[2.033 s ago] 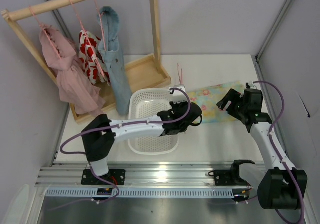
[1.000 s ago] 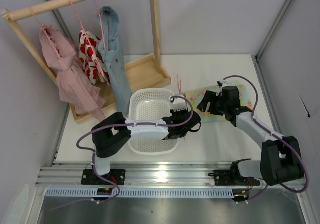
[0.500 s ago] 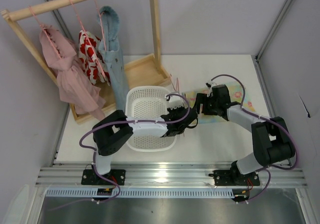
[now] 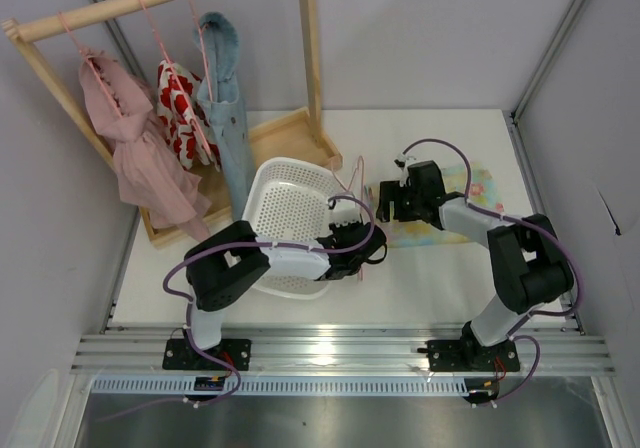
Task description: Place the skirt on the hanger
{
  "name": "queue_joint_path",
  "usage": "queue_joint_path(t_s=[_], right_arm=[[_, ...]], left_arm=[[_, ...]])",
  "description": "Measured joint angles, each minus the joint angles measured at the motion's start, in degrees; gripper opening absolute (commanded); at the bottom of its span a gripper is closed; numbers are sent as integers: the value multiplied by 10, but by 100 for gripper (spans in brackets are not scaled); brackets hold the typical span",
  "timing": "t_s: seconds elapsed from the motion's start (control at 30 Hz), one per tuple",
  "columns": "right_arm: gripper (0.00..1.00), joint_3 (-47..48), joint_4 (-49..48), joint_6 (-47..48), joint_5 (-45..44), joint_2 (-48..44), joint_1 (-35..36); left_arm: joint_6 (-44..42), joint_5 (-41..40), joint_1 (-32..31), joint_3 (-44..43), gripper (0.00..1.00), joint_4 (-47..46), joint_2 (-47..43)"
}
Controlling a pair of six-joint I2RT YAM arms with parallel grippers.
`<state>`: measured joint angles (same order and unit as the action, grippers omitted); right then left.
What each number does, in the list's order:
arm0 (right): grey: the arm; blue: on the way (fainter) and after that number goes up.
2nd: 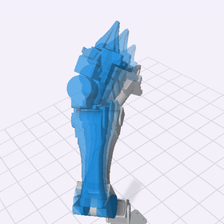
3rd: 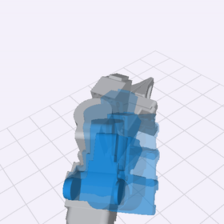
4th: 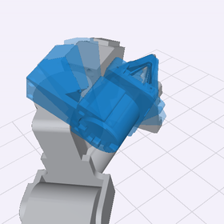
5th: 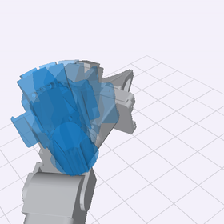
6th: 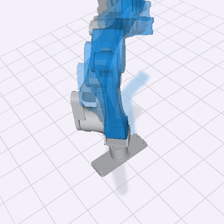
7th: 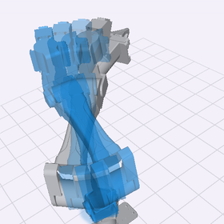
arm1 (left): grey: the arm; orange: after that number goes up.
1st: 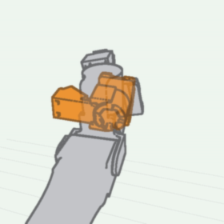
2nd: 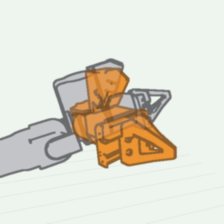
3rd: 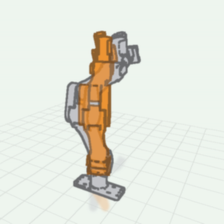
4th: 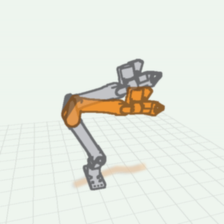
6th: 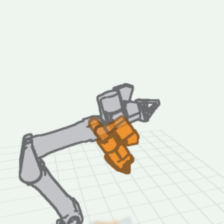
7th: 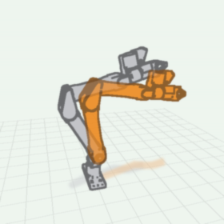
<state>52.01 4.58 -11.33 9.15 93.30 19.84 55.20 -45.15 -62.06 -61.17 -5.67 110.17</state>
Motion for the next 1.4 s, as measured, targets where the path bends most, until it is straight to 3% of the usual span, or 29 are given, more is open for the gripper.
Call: queue_joint_path(t_s=[0.53, 0.73, 0.77, 0.97, 1.17, 1.4], right_arm=[[80, 20, -2, 6, -58, 54, 41], [59, 24, -19, 4, -86, 66, 43], [50, 24, -22, 2, -88, 67, 43], [25, 3, -65, -23, -73, 67, 39], [12, -25, -124, -59, -28, 67, 27], [5, -57, -174, -107, 31, 64, 8]], left_arm=[[69, -8, 0, -21, 0, 93, 23], [78, -7, 0, -21, 0, 93, 24], [78, -7, 0, -21, 0, 93, 24], [78, -7, 0, -21, 0, 92, 24], [79, -9, 0, -24, 0, 92, 30], [83, -10, 0, -24, 0, 93, 31]])
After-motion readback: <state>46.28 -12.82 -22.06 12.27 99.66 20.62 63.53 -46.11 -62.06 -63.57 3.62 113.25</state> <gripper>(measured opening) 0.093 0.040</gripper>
